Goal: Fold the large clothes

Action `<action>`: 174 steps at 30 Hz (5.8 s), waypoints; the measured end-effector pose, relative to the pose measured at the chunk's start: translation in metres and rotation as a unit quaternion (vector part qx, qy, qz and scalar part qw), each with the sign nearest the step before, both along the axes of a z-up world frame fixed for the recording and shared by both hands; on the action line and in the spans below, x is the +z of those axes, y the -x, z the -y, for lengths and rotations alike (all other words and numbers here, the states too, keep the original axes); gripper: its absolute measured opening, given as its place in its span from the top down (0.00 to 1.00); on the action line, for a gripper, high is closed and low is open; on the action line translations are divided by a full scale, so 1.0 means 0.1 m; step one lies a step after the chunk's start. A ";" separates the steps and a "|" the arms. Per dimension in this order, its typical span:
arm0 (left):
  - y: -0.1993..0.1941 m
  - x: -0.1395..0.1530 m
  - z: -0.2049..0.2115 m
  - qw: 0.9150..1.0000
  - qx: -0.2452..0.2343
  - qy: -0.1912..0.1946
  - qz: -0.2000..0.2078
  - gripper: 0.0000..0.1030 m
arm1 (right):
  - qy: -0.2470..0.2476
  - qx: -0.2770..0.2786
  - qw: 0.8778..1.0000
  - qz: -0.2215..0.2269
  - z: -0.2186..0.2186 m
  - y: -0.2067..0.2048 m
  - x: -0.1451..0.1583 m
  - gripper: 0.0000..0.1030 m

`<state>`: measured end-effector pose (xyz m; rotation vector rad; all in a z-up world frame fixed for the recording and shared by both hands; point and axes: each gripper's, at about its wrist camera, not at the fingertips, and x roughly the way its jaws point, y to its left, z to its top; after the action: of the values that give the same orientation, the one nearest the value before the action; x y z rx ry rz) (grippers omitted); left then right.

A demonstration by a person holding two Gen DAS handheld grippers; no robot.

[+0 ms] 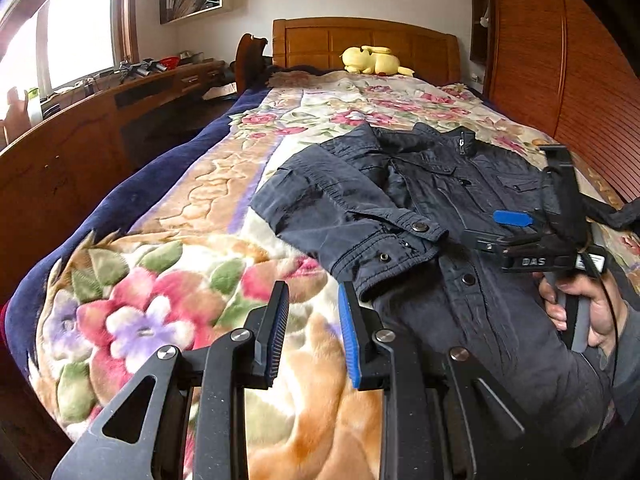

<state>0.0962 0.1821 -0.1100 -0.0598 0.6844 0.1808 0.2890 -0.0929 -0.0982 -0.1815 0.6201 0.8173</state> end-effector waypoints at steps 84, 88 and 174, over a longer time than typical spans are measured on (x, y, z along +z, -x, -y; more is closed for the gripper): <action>-1.20 0.14 1.78 0.988 -0.148 0.024 0.024 0.74 | 0.020 -0.163 0.986 -0.022 2.30 0.00 -0.04 0.90; -1.34 0.00 1.87 0.988 -0.153 0.028 0.015 0.74 | 0.017 -0.164 0.986 -0.024 2.33 -0.02 -0.07 0.89; -1.17 -0.25 1.91 0.984 -0.166 0.034 0.044 0.74 | 0.129 -0.131 0.976 0.118 1.99 0.04 2.09 0.90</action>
<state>0.2129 -0.0091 -0.1354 -0.0191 0.6019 -0.1660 0.2853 -0.2919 0.1113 -0.4188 0.5103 0.4497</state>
